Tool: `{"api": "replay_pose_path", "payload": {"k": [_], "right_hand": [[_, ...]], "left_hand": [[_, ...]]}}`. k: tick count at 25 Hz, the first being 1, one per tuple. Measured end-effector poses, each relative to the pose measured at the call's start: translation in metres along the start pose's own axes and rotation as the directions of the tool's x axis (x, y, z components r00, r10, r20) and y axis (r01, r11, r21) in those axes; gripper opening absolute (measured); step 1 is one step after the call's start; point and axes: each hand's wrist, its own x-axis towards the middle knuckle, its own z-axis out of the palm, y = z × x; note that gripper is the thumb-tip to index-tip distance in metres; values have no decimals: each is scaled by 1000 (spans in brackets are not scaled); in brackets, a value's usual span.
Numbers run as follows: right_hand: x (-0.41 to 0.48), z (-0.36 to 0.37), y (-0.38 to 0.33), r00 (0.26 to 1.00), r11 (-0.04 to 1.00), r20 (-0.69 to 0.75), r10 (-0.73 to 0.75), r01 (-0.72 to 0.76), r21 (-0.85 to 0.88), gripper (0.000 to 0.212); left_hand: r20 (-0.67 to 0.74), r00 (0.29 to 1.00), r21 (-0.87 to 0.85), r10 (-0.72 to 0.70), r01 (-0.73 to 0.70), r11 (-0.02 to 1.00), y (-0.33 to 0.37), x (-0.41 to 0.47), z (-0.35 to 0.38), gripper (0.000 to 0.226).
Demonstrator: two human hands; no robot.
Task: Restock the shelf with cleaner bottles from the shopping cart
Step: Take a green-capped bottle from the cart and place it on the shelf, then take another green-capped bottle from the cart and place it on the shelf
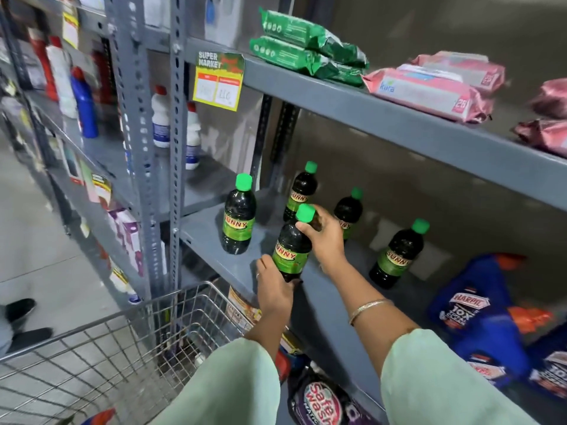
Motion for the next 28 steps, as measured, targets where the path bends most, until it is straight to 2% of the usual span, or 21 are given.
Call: {"api": "replay_pose_path", "payload": {"k": [3, 5, 7, 9, 12, 14, 16, 17, 18, 19, 20, 21, 23, 24, 25, 28], "right_hand": [[-4, 1, -4, 1000, 1000, -4, 20, -21, -23, 50], [-15, 5, -8, 992, 995, -126, -6, -7, -104, 64], [-33, 18, -14, 943, 965, -301, -144, 66, -255, 61], [-48, 39, -17, 890, 904, -333, -311, 169, -393, 50], [-77, 103, -13, 911, 867, -149, -384, 299, -399, 42], [-104, 152, 1, 931, 868, 11, -366, 346, -357, 38], [-133, 207, 42, 957, 885, 190, -219, 277, -375, 32], [-147, 233, 66, 956, 904, 289, -55, 170, -393, 32], [-164, 259, 95, 909, 899, 383, 165, 21, -438, 35], [-181, 279, 124, 807, 837, 439, 395, -121, -533, 41], [-202, 294, 153, 668, 736, 459, 586, -202, -646, 45], [-223, 302, 177, 552, 657, 460, 696, -231, -718, 45], [-262, 303, 215, 385, 552, 433, 815, -286, -783, 39], [-279, 302, 232, 321, 498, 402, 858, -321, -806, 38], [-293, 303, 246, 274, 453, 373, 886, -342, -824, 37], [-318, 313, 276, 195, 330, 273, 942, -402, -854, 39]], "left_hand": [[45, 999, -6, -11, 11, 1000, 6, 3, -3, 68], [61, 998, -16, 18, -17, 1000, 2, 3, -13, 74], [6, 993, 76, 119, -119, 990, -15, -2, -32, 75], [-86, 981, 158, 173, -158, 975, -41, -6, -59, 66], [-203, 977, 153, 62, -31, 988, -110, -14, -113, 50], [-226, 973, 157, -40, 77, 985, -164, -20, -147, 41], [-125, 963, 232, -238, 261, 937, -229, -29, -176, 35], [-30, 934, 290, -356, 349, 891, -265, -35, -186, 36], [63, 895, 355, -442, 394, 848, -299, -44, -196, 40], [146, 855, 417, -498, 403, 815, -330, -56, -201, 50], [222, 810, 473, -543, 397, 786, -364, -70, -204, 63], [262, 761, 525, -593, 403, 749, -385, -88, -206, 73], [318, 637, 585, -702, 451, 674, -413, -126, -206, 74], [322, 564, 609, -760, 491, 623, -425, -143, -206, 65], [335, 532, 641, -778, 476, 602, -435, -155, -204, 57], [356, 587, 719, -727, 325, 614, -456, -173, -196, 51]]}}
